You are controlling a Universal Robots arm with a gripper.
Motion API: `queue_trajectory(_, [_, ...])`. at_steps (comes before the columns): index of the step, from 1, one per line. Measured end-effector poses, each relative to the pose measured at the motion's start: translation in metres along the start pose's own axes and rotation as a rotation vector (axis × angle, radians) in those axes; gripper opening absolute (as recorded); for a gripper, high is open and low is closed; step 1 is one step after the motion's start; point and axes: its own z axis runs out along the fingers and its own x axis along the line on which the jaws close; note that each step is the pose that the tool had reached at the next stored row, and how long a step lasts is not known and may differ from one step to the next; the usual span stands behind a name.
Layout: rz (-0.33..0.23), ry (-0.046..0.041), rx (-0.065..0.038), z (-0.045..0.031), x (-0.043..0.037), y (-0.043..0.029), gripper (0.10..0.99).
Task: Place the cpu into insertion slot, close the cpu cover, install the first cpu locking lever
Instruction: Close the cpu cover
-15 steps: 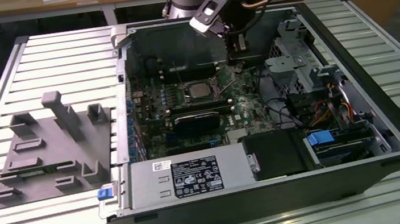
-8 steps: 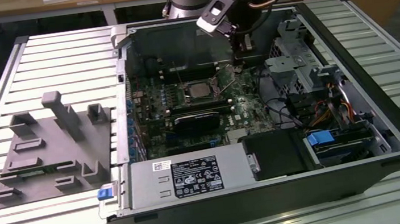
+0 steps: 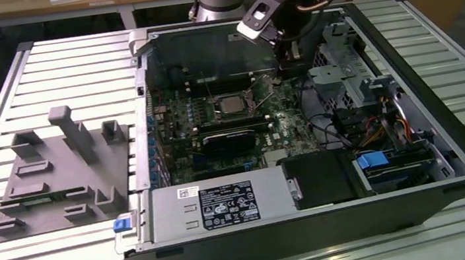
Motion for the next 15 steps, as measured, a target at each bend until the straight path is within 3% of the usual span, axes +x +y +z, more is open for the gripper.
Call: queue_trajectory(15, [0.0,-0.0012,0.0,0.0254,-0.0003,0.0014,0.102])
